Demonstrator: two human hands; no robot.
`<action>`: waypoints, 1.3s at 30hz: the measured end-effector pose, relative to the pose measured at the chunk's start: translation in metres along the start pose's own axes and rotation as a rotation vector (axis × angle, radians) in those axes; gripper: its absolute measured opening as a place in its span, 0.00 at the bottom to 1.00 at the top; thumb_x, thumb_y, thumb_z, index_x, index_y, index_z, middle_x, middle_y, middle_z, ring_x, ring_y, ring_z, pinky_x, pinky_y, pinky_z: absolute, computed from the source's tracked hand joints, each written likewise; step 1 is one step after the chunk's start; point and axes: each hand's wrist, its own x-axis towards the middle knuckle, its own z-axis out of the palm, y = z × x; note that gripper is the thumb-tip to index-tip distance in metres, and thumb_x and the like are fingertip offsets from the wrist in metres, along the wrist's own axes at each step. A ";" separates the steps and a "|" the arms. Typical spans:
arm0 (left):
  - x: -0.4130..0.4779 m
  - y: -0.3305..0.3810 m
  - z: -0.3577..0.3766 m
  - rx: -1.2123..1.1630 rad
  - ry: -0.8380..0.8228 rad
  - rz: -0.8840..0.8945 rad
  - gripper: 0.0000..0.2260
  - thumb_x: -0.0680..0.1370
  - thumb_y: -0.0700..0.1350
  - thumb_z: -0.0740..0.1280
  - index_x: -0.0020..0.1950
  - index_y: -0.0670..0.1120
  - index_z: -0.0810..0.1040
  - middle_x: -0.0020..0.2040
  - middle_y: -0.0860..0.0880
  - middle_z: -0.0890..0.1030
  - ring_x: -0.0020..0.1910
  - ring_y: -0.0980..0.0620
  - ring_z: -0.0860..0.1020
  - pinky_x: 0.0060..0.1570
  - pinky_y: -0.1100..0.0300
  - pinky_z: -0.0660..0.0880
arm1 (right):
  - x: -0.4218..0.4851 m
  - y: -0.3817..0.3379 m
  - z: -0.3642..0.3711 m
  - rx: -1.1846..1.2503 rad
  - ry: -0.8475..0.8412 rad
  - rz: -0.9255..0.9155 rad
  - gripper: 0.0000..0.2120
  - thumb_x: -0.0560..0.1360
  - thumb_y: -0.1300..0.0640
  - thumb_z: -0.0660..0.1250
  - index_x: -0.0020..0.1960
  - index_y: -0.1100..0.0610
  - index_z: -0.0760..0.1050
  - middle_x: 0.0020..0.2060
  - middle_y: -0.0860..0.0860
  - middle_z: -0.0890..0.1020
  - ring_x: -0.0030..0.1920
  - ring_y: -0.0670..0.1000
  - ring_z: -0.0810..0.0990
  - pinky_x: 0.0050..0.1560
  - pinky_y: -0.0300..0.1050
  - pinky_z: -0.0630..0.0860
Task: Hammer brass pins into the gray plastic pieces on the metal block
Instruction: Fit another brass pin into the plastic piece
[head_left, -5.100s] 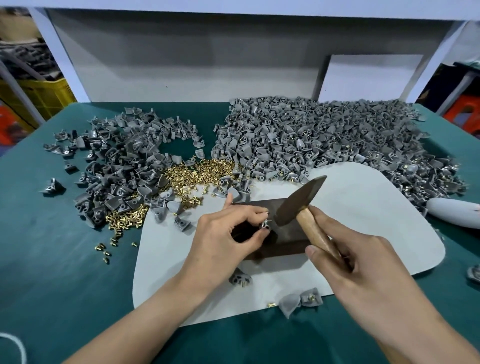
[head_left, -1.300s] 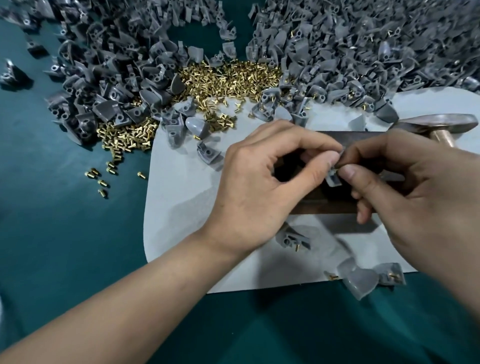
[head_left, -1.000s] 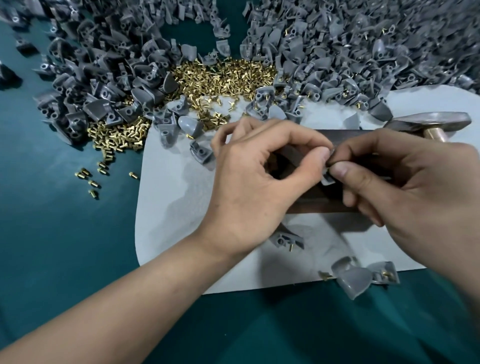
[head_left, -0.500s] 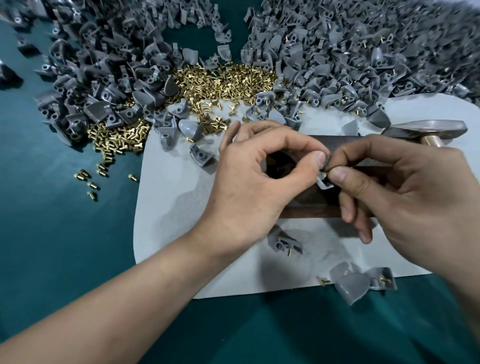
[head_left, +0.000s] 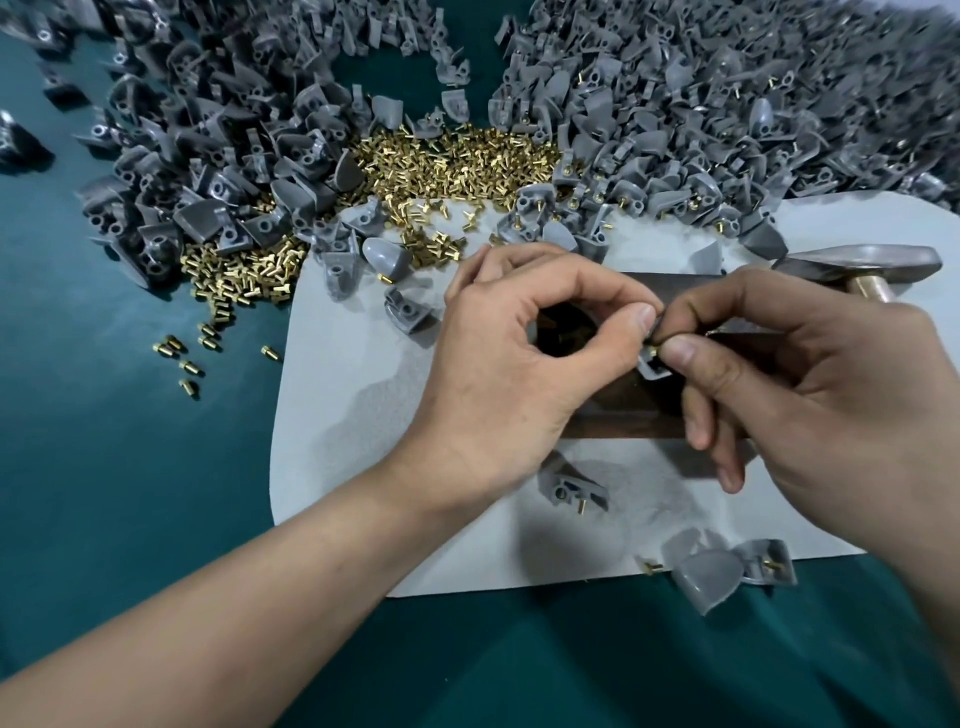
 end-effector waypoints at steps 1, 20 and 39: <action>0.000 0.000 0.000 0.000 -0.001 0.001 0.08 0.71 0.47 0.71 0.40 0.61 0.78 0.38 0.58 0.81 0.51 0.57 0.76 0.62 0.45 0.69 | 0.000 0.000 0.000 -0.002 0.000 -0.001 0.03 0.73 0.56 0.65 0.41 0.50 0.75 0.22 0.48 0.77 0.15 0.47 0.71 0.20 0.30 0.66; 0.000 -0.004 0.000 -0.025 -0.003 -0.003 0.08 0.71 0.46 0.72 0.40 0.60 0.79 0.39 0.57 0.82 0.51 0.56 0.76 0.59 0.51 0.71 | 0.000 0.002 0.001 0.043 0.013 0.003 0.03 0.73 0.52 0.66 0.41 0.50 0.76 0.22 0.50 0.77 0.14 0.47 0.71 0.20 0.30 0.66; -0.002 -0.005 0.000 -0.076 0.005 -0.015 0.07 0.71 0.45 0.72 0.40 0.59 0.80 0.40 0.57 0.81 0.52 0.54 0.77 0.57 0.58 0.72 | -0.004 -0.004 -0.003 0.178 0.053 0.059 0.09 0.70 0.48 0.68 0.45 0.51 0.80 0.24 0.51 0.78 0.17 0.50 0.73 0.21 0.37 0.70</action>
